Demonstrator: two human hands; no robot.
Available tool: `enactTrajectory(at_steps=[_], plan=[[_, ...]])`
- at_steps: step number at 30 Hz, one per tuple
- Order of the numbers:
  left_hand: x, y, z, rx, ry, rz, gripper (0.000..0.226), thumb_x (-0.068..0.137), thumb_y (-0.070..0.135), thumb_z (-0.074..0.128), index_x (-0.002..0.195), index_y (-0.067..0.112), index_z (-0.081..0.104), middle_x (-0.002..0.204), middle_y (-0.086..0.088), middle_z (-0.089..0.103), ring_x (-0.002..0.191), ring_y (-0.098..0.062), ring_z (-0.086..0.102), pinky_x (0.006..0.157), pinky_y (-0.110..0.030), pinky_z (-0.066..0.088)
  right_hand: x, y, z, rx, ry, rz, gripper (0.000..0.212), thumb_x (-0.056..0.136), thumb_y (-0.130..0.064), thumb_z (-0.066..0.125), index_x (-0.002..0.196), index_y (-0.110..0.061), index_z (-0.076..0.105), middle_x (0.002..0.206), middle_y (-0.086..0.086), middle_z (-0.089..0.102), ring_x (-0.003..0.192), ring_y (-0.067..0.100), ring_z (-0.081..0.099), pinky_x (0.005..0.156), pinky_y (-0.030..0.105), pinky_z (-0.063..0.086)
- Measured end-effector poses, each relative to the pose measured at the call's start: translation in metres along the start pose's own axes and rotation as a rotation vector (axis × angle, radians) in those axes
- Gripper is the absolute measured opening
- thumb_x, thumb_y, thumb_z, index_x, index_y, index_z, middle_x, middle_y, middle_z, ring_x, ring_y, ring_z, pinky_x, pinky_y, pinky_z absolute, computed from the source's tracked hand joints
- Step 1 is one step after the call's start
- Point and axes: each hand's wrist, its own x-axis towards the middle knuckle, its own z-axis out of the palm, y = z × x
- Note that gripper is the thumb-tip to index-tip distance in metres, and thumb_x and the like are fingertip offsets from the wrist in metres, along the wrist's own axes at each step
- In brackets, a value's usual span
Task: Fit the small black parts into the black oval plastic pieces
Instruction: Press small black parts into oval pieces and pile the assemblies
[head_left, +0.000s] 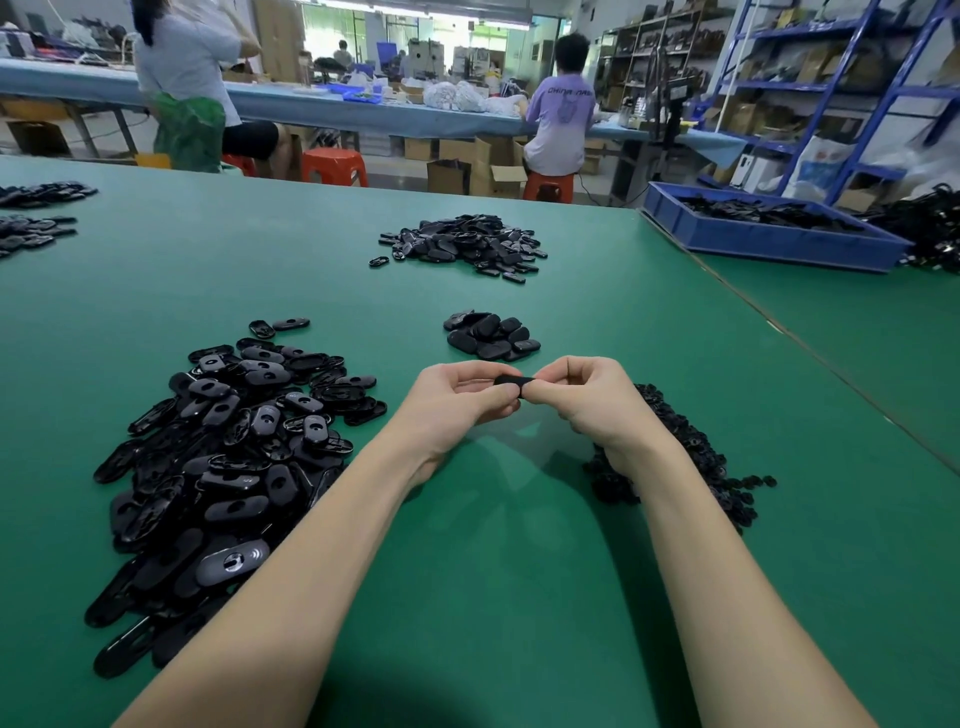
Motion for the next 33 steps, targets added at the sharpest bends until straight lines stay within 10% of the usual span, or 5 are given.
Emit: enactTrajectory(at_steps=[22, 33], plan=[[0.001, -0.006, 0.007, 0.14, 0.082, 0.022, 0.013, 0.088, -0.003, 0.07, 0.1, 0.003, 0.074, 0.094, -0.017, 0.076, 0.074, -0.012, 0.07, 0.074, -0.016, 0.055, -0.005, 0.003, 0.005, 0.029, 0.024, 0.005, 0.026, 0.062, -0.025, 0.085, 0.071, -0.018, 0.062, 0.052, -0.014, 0.05, 0.043, 0.001, 0.038, 0.043, 0.013, 0.03], [0.003, -0.003, -0.021, 0.8, 0.132, 0.359, 0.024, 0.082, 0.017, 0.077, 0.093, 0.036, 0.068, 0.08, 0.02, 0.072, 0.077, 0.002, 0.067, 0.07, -0.008, 0.046, -0.004, 0.003, 0.001, 0.076, 0.01, 0.028, 0.015, 0.083, -0.024, 0.082, 0.092, -0.022, 0.071, 0.069, -0.014, 0.072, 0.048, 0.007, 0.052, 0.045, 0.012, 0.037]])
